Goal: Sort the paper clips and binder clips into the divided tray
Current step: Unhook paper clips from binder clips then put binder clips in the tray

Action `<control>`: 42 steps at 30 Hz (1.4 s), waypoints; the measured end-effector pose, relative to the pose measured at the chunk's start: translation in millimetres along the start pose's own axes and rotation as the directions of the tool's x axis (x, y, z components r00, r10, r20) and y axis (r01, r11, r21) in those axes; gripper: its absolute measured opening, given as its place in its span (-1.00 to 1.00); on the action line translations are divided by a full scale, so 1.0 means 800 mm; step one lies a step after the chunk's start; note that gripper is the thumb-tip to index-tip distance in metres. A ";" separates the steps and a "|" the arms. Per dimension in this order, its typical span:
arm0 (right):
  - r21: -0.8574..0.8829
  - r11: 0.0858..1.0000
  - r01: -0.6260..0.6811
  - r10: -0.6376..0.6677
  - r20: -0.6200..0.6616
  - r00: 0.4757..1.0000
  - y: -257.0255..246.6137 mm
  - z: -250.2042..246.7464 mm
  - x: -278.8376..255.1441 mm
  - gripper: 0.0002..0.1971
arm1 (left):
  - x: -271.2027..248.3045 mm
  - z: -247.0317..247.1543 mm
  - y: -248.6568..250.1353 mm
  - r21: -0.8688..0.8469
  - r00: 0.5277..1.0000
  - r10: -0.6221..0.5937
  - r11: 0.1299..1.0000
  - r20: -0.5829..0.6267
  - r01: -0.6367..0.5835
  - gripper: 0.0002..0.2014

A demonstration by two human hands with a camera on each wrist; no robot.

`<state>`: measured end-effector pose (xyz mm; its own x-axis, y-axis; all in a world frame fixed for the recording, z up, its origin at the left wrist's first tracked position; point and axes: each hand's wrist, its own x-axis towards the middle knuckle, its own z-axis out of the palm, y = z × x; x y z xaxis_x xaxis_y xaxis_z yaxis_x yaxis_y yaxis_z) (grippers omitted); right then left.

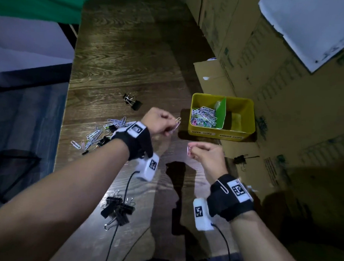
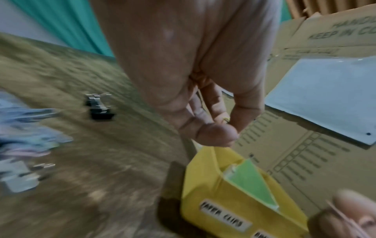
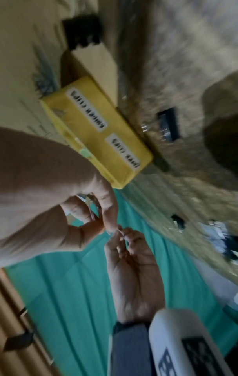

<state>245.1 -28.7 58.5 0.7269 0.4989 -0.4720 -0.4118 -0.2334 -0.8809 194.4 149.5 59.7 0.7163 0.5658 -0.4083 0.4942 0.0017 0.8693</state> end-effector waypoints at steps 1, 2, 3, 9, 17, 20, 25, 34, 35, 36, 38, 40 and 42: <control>-0.004 0.999 0.039 -0.039 0.000 0.999 -0.015 -0.006 0.008 -0.79 | 0.015 0.011 0.016 0.020 1.000 0.028 0.999 0.004 -0.028 -0.85; -0.015 0.997 0.077 -0.077 -0.005 0.997 -0.029 -0.012 0.019 -0.76 | 0.029 0.023 0.029 0.049 0.999 0.054 0.997 0.010 -0.054 -0.81; -0.029 0.994 0.110 -0.110 -0.018 0.994 -0.043 -0.018 0.030 -0.74 | 0.044 0.037 0.039 0.097 0.997 0.076 0.992 0.014 -0.077 -0.79; -0.278 0.939 0.201 -0.228 -0.066 0.971 -0.103 -0.048 0.114 -0.85 | 0.085 0.088 0.065 0.496 0.989 0.033 0.862 0.146 -0.102 -0.84; -0.891 0.413 0.189 -0.077 0.173 0.982 -0.096 -0.011 0.193 -0.75 | 0.043 0.046 0.009 -0.087 1.000 0.001 0.996 0.018 0.001 -0.82; -0.916 0.316 0.247 -0.120 0.219 0.968 -0.094 0.019 0.176 -0.73 | 0.004 0.002 -0.034 -0.086 1.000 -0.014 0.996 0.023 0.016 -0.79; -0.741 0.302 0.599 -0.305 0.521 0.797 -0.064 0.106 0.115 -0.76 | -0.052 -0.125 -0.117 0.234 0.978 -0.074 0.965 -0.196 0.120 -0.85; -0.659 0.046 0.750 0.085 0.751 0.655 0.068 0.250 0.078 -0.41 | -0.101 -0.237 -0.233 0.642 0.971 -0.129 0.732 -0.200 0.230 -0.32; -0.660 0.037 0.750 0.074 0.750 0.657 0.076 0.258 0.078 -0.39 | -0.101 -0.234 -0.240 0.643 0.973 -0.130 0.733 -0.190 0.224 -0.33; -0.661 0.026 0.750 0.068 0.750 0.658 0.082 0.264 0.077 -0.38 | -0.101 -0.232 -0.246 0.644 0.975 -0.130 0.733 -0.183 0.218 -0.35; -0.659 -0.005 0.752 0.062 0.751 0.658 0.092 0.277 0.076 -0.38 | -0.101 -0.229 -0.256 0.637 0.981 -0.106 0.748 -0.162 0.186 -0.41; -0.659 -0.027 0.752 0.008 0.752 0.659 0.098 0.285 0.075 -0.45 | -0.103 -0.228 -0.260 0.625 0.986 -0.059 0.767 -0.154 0.143 -0.47; -0.666 -0.021 0.745 -0.073 0.745 0.663 0.104 0.290 0.075 -0.59 | -0.106 -0.236 -0.261 0.609 0.989 -0.003 0.788 -0.148 0.093 -0.52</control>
<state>127.1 175.3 -34.8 0.1031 0.9696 -0.2221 0.9167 -0.1793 -0.3571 -62.4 256.9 -34.9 0.6344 0.6814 -0.3651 0.7560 -0.4483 0.4770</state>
